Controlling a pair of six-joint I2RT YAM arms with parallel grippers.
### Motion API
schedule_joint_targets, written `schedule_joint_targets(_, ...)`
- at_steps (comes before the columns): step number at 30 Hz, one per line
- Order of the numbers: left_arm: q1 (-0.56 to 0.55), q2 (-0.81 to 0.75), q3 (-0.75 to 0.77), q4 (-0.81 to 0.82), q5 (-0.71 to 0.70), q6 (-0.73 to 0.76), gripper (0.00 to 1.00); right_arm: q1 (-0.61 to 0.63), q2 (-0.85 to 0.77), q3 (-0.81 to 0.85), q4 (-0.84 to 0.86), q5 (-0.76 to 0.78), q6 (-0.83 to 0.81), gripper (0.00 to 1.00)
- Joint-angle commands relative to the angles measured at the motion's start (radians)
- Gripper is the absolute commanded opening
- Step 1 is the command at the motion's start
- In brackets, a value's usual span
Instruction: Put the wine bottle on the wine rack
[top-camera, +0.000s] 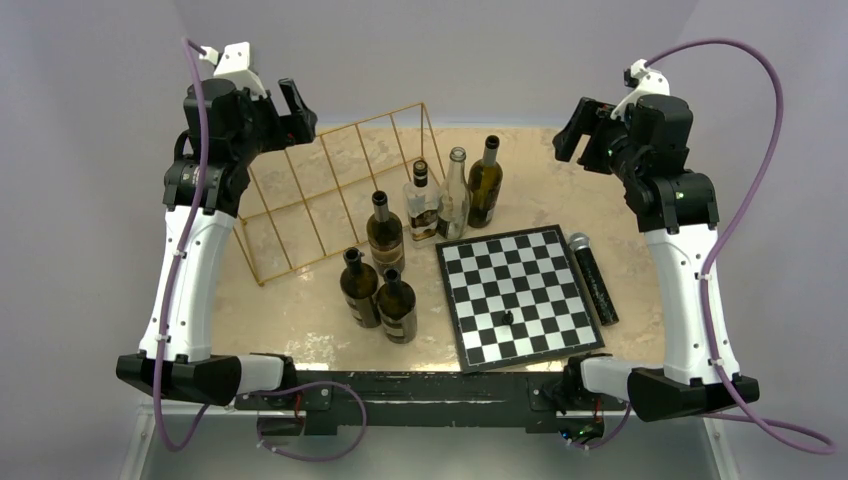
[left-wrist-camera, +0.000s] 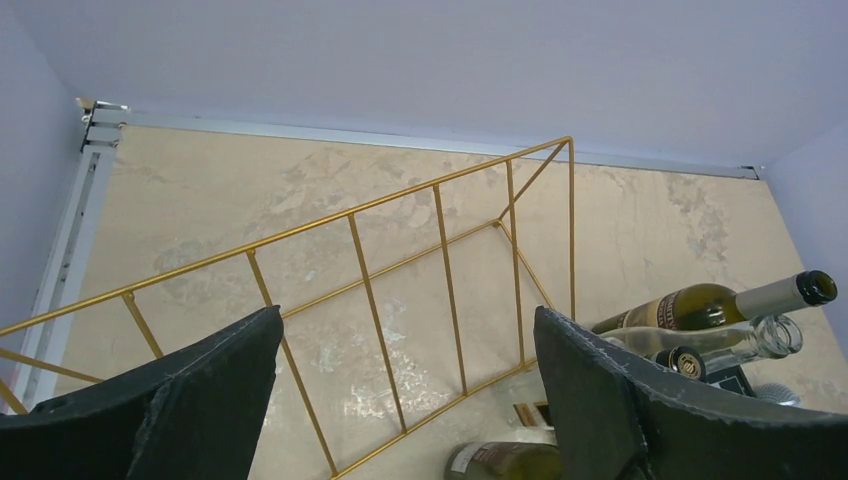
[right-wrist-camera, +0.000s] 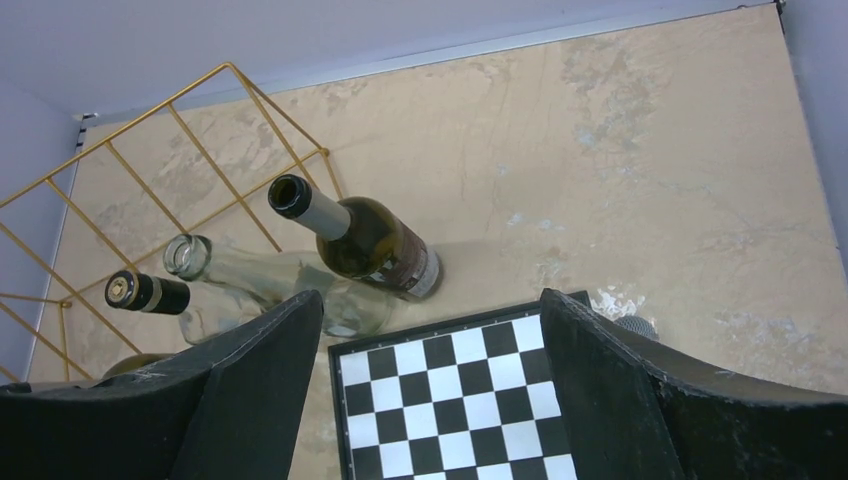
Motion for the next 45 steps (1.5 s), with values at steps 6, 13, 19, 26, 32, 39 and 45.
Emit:
schedule_joint_targets(6,0.041,-0.075,-0.042,0.125,0.295,-0.112,0.99,0.003,0.020,0.055,-0.001,0.014,-0.038,0.85)
schedule_joint_targets(13,0.151,-0.139,-0.168,0.266,0.591,-0.215,0.99,-0.002,0.025,0.074,0.013,-0.002,0.030,0.82)
schedule_joint_targets(19,0.138,-0.116,-0.135,0.073,0.797,-0.059,0.99,-0.002,0.020,0.067,0.030,-0.095,0.019,0.84)
schedule_joint_targets(26,-0.058,-0.274,-0.264,-0.029,0.776,0.185,0.99,-0.003,0.074,0.125,-0.008,-0.150,0.007,0.84)
schedule_joint_targets(32,-0.106,-0.424,-0.355,-0.081,0.634,0.189,0.96,-0.003,0.109,0.154,-0.001,-0.190,0.050,0.84)
schedule_joint_targets(39,-0.107,-0.488,-0.325,-0.251,0.612,0.196,0.96,-0.002,0.139,0.166,-0.010,-0.218,0.064,0.84)
schedule_joint_targets(45,-0.108,-0.489,-0.409,-0.238,0.680,0.167,0.91,-0.002,0.140,0.156,-0.017,-0.228,0.061,0.84)
